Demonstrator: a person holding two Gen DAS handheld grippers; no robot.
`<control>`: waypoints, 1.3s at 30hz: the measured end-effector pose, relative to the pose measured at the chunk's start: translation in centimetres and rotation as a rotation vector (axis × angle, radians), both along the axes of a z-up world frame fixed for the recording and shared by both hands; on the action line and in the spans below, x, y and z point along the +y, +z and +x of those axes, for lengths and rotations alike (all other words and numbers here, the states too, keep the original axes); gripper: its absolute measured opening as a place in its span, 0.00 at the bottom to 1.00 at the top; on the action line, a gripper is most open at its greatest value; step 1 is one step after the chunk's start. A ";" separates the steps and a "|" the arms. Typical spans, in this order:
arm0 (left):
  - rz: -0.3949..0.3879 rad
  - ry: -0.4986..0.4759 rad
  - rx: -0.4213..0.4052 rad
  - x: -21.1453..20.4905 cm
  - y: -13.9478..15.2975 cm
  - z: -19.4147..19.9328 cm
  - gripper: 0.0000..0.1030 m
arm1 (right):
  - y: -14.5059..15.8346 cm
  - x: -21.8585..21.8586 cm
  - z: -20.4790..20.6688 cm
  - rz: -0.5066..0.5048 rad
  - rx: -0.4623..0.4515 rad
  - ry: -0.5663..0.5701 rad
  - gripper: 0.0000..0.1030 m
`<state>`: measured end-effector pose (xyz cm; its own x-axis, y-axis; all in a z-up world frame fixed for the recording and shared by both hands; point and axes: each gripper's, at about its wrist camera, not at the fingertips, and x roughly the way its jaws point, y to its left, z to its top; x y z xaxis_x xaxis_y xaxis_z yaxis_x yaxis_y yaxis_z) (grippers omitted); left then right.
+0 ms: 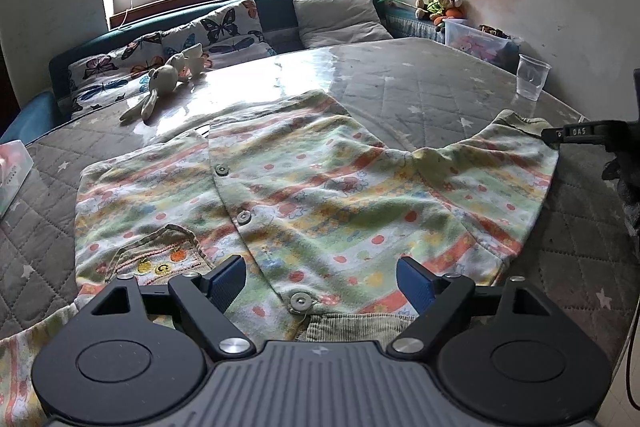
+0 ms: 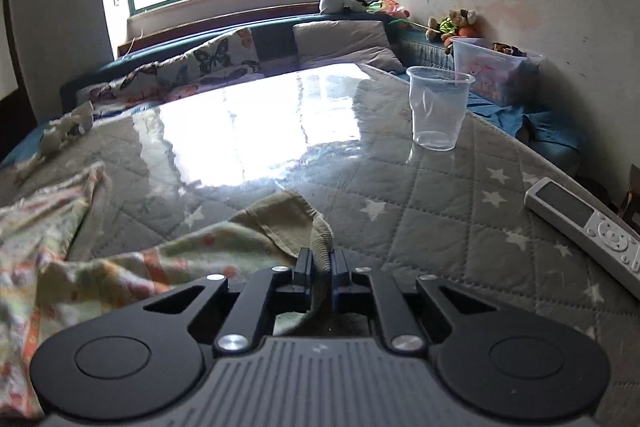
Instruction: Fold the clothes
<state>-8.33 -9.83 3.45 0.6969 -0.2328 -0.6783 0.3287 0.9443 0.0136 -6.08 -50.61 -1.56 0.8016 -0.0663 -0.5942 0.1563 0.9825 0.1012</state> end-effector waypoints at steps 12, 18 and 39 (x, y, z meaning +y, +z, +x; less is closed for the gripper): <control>-0.018 0.057 -0.005 2.2 0.0 -0.5 0.82 | 8.4 5.6 -1.8 0.095 -0.137 0.263 0.07; -0.039 0.116 -0.029 4.8 0.5 -1.7 0.83 | 11.6 11.9 -2.2 0.129 -0.168 0.459 0.07; -0.058 0.258 -0.055 9.8 0.6 -3.6 0.84 | 9.8 26.1 -3.3 0.110 -0.053 0.849 0.21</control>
<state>-11.89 -0.06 4.04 0.7734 -0.0801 -0.6289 0.0775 0.9965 -0.0316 -9.42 -24.55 8.24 0.5806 0.6247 -0.5221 -0.6353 0.7487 0.1892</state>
